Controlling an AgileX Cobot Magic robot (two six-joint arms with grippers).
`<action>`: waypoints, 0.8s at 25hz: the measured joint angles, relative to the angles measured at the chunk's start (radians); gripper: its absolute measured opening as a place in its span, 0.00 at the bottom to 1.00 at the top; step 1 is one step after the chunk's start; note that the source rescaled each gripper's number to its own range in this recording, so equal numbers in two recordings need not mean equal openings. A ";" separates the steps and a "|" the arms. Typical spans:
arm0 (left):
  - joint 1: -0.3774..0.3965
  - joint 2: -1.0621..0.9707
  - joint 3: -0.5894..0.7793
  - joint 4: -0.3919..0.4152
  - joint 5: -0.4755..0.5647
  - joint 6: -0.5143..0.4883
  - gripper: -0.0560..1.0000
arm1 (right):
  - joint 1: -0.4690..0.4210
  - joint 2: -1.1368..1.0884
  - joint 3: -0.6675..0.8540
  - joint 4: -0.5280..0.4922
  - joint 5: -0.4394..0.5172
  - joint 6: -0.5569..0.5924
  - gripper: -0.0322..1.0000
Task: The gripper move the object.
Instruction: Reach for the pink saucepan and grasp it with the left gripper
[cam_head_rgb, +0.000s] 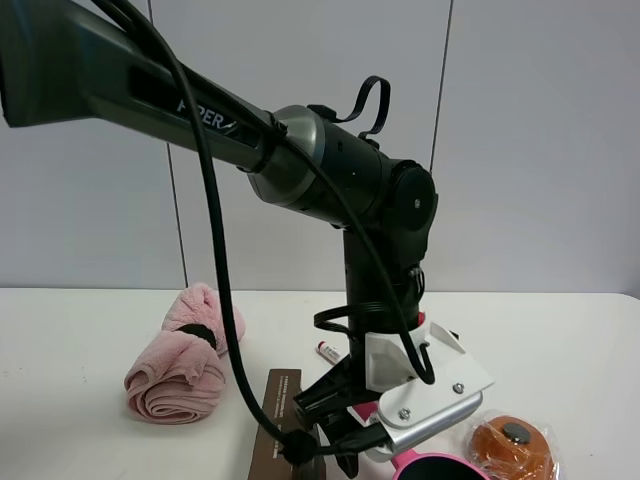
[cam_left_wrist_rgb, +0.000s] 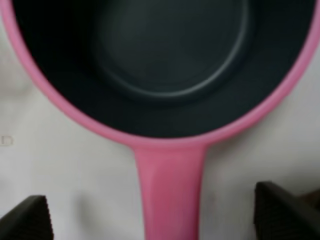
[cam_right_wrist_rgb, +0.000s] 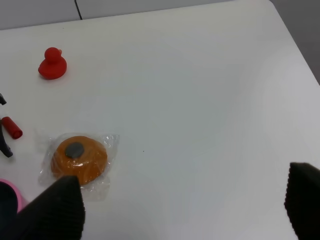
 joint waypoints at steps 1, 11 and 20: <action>0.000 0.000 0.000 -0.002 -0.002 0.000 0.89 | 0.000 0.000 0.000 0.000 0.000 0.000 1.00; 0.000 0.022 0.001 -0.015 0.007 0.000 0.82 | 0.000 0.000 0.000 0.000 0.000 0.000 1.00; 0.000 0.034 0.001 -0.015 0.012 0.000 0.50 | 0.000 0.000 0.000 0.000 0.000 0.000 1.00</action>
